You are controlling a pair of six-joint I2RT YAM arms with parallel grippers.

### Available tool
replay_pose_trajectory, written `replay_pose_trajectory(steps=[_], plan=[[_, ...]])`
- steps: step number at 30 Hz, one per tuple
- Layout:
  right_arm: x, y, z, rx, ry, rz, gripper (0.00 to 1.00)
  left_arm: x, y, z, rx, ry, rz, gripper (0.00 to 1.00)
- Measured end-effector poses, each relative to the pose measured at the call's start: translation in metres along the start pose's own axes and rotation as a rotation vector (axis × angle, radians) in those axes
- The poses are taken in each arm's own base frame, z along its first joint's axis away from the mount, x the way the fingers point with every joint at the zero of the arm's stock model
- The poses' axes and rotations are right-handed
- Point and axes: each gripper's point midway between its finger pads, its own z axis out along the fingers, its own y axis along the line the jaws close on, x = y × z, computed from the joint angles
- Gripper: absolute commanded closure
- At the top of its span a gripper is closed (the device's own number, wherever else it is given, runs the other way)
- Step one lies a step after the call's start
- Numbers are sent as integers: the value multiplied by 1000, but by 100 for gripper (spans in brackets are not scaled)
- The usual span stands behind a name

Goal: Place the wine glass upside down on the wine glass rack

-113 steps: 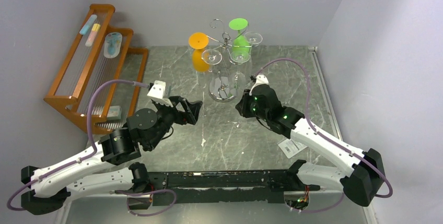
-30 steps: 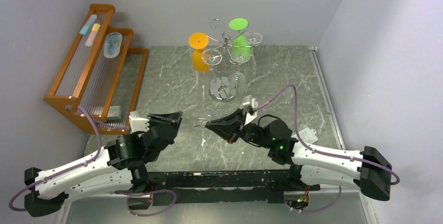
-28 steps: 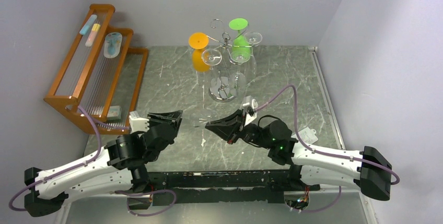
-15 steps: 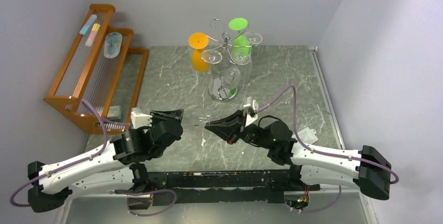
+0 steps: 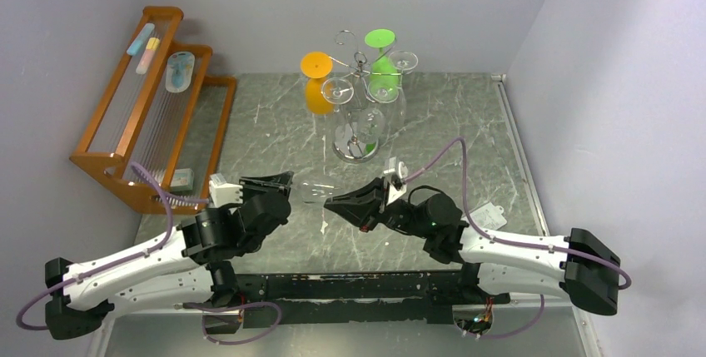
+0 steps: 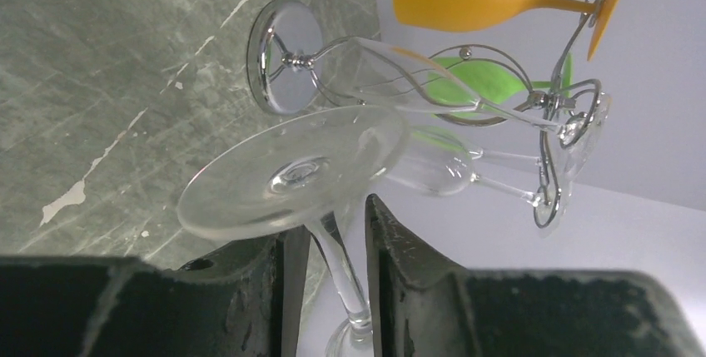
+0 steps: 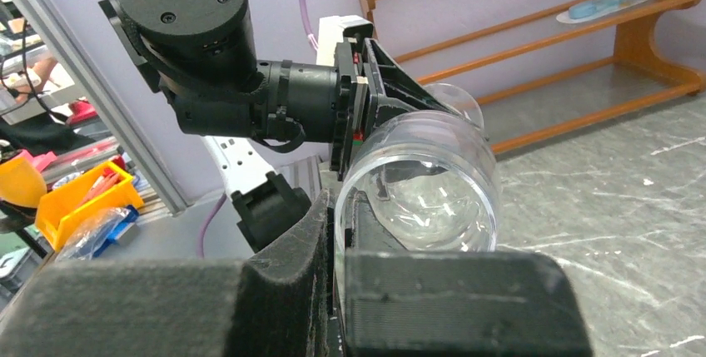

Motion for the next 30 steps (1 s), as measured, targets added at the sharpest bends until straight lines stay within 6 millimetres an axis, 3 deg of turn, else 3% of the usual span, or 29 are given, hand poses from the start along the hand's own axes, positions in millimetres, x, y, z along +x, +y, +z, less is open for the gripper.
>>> replay_pose_trajectory(steps=[6,11,13,16,19,25,30], plan=[[7,2,0,-18,10,4,100,-3,-13,-1,51,-7,-72,94],[17,2,-2,-21,33,13,99,-9,-18,-1,75,-31,-88,95],[18,1,-2,-14,34,18,87,-9,-18,-1,78,-36,-89,95],[20,1,-3,-3,40,50,60,-10,-18,0,83,-38,-93,95],[21,3,-8,4,39,94,48,-15,-15,1,94,-65,-59,95],[19,-4,-34,81,9,151,34,-29,-20,1,138,-145,112,95],[0,-14,-44,179,-21,155,25,-33,-31,-4,192,-170,352,95]])
